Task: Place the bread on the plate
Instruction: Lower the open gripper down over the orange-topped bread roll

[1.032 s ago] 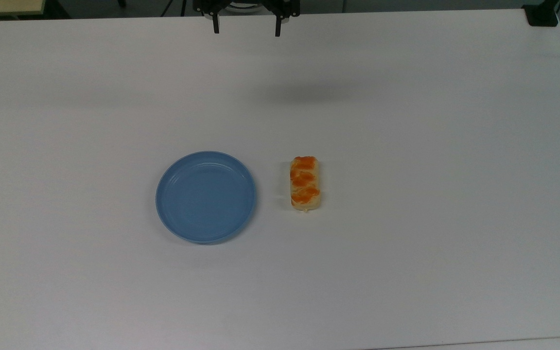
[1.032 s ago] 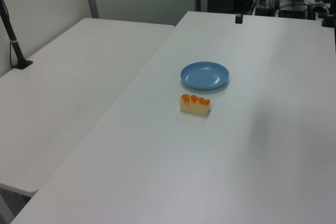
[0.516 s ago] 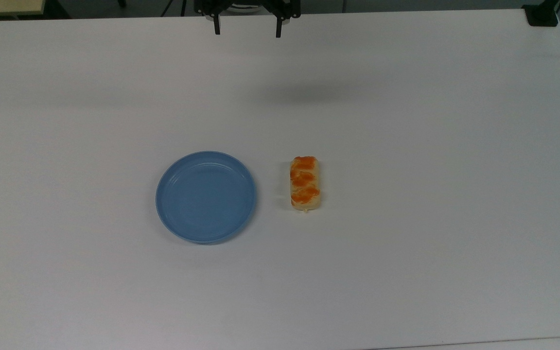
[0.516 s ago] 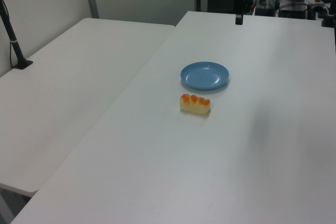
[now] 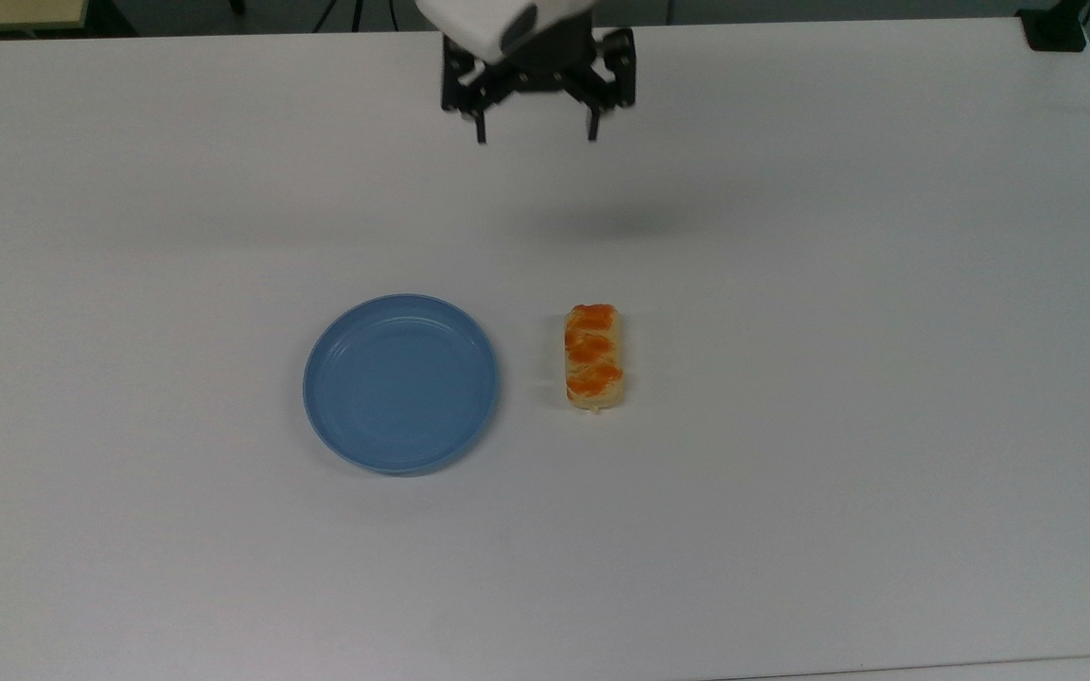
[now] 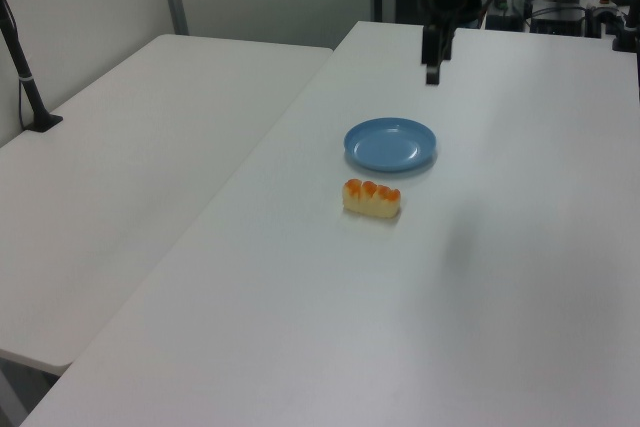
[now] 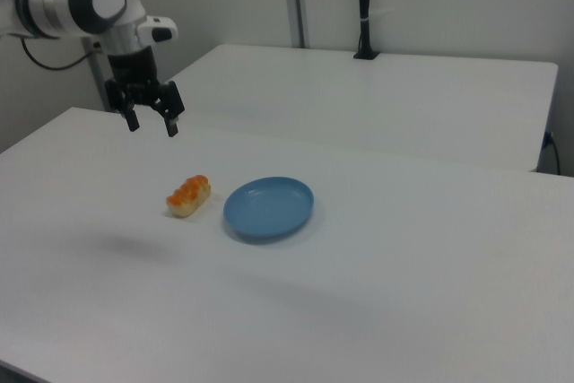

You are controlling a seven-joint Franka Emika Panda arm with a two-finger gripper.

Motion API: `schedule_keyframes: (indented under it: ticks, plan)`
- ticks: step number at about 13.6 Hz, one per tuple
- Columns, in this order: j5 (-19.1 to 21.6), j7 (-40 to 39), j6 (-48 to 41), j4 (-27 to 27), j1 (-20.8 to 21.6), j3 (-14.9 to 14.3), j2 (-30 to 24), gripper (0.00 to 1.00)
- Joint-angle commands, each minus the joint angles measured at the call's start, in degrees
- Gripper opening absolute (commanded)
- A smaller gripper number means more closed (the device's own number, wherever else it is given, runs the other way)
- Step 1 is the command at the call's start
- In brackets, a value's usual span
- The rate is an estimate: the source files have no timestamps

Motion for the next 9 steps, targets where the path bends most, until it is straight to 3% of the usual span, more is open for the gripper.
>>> schedule_keyframes:
  ticks: [1,6,9]
  plan:
    - [0.83,-0.5,8.01,-0.11,2.67,-0.2,6.5,1.0]
    - [-1.1,0.74,16.98,1.56,5.58,-0.29,18.09,1.0]
    - [-1.2,0.82,21.47,1.56,5.49,-0.29,20.39,1.0]
